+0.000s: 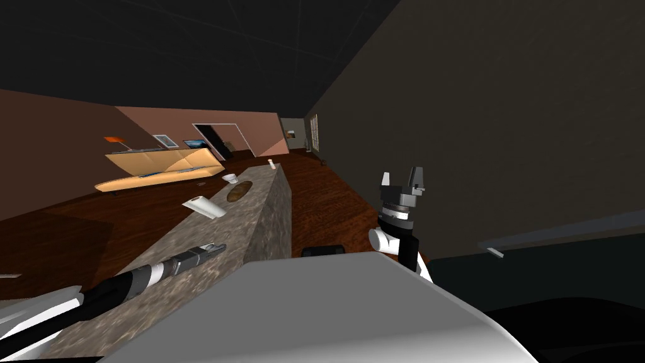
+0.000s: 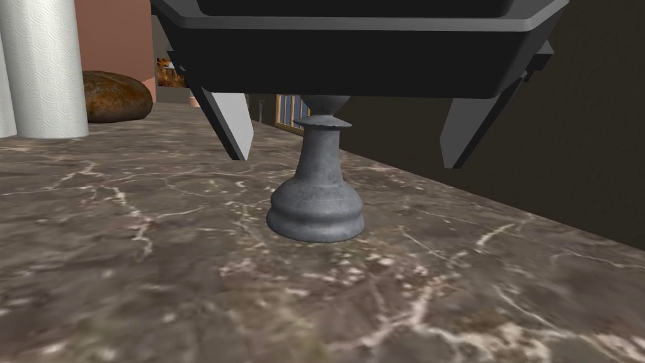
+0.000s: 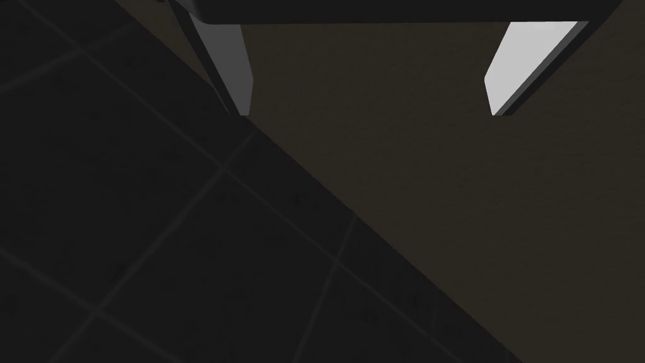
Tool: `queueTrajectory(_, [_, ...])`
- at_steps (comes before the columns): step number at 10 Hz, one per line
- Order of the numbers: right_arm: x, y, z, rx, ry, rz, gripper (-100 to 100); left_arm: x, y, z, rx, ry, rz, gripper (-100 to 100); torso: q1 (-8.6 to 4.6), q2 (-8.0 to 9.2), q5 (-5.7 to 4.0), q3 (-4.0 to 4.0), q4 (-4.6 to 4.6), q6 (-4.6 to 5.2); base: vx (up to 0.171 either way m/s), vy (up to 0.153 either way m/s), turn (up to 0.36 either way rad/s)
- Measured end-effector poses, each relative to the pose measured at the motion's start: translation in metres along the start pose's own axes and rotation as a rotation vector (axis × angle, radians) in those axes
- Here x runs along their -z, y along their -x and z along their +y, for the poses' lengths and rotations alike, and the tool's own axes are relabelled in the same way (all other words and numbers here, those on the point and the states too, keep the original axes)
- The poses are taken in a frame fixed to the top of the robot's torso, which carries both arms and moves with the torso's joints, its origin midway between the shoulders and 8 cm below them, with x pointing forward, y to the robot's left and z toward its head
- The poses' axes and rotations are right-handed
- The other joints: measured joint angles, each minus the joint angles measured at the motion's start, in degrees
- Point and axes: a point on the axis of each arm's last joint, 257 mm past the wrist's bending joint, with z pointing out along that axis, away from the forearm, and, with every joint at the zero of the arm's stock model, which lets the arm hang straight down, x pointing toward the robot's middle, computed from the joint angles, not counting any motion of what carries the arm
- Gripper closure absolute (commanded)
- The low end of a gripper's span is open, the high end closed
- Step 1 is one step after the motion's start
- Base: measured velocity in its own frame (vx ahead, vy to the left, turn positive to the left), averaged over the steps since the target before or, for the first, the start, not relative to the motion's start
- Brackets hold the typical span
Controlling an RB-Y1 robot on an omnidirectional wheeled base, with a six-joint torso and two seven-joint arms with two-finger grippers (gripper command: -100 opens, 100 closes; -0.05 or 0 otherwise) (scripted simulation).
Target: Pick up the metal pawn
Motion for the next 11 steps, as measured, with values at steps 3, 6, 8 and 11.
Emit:
queueTrajectory(3, [0.000, 0.000, 0.000, 0.000, 0.000, 0.000, 0, 0.000, -0.001, 0.011, 0.026, 0.033, 0.003, 100, 0.07, -0.48, 0.01, -0.28, -0.11, -0.01, -0.027, -0.024, -0.060])
queueTrajectory(6, [0.000, 0.000, 0.000, 0.000, 0.000, 0.000, 0, 0.000, -0.001, 0.011, 0.026, 0.034, 0.003, 100, 0.15, -0.61, 0.04, -0.36, -0.15, 0.00, 0.000, 0.000, 0.000])
queueTrajectory(8, [0.000, 0.000, 0.000, 0.000, 0.000, 0.000, 0, 0.000, -0.001, 0.011, 0.026, 0.034, 0.003, 0, 0.17, -0.63, 0.05, -0.37, -0.15, 0.00, 0.000, 0.000, 0.000])
queueTrajectory(11, [0.000, 0.000, 0.000, 0.001, 0.000, 0.000, 0, 0.002, -0.005, -0.006, -0.001, -0.010, 0.007, 100, 0.42, -0.98, 0.10, -0.57, -0.25, -0.21, 0.125, 0.057, 0.306])
